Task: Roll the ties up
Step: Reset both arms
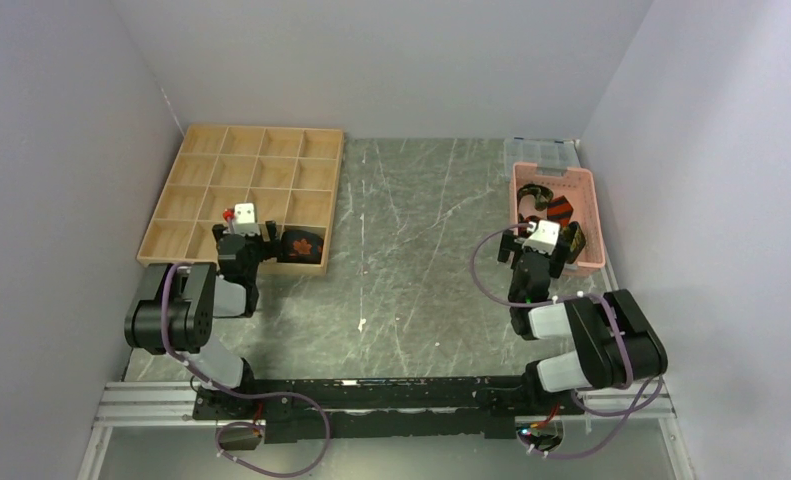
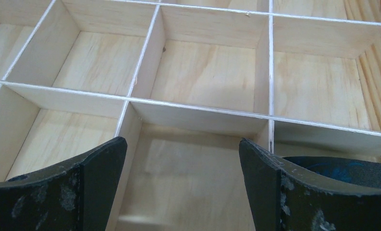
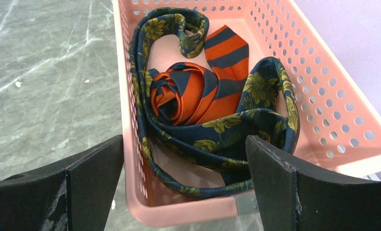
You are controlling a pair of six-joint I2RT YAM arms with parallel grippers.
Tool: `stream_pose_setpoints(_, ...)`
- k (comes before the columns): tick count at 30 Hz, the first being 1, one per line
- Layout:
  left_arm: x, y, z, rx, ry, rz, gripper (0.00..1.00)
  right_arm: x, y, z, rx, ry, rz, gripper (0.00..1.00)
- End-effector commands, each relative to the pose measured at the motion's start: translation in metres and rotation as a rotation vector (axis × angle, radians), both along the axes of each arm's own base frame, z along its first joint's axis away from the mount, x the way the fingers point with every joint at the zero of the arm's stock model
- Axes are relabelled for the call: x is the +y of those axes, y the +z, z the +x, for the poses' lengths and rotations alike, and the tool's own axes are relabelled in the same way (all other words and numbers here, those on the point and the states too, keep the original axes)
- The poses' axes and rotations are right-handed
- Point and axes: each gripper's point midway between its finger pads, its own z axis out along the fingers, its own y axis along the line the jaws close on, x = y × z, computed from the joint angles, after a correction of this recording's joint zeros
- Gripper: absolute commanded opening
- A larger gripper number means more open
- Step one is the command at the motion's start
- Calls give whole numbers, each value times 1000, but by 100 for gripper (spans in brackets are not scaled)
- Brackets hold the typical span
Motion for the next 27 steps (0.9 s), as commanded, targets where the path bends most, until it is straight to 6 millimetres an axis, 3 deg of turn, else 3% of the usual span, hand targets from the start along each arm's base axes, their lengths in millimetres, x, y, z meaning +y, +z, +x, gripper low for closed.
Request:
stream_pose_setpoints(1,7,-1,4,0,-12,29,94,0,23,20,-95,28,6,100)
stream_pose_setpoints(3,15,-4,4,19,53,-3,94,-9,19,21,-91,-2,52,100)
stream_pose_setpoints(4,21,-4,5,28,92,-11,94,-12,7,21,-70,-5,78,100)
stream_pose_setpoints(5,26,-6,7,43,126,-17,94,-15,15,25,-115,-6,60,100)
stream_pose_setpoints(7,26,-7,7,51,125,-23,94,-13,6,27,-57,6,88,100)
stream_pose_setpoints(27,26,-6,7,45,127,-17,94,-19,11,27,-84,-17,82,100)
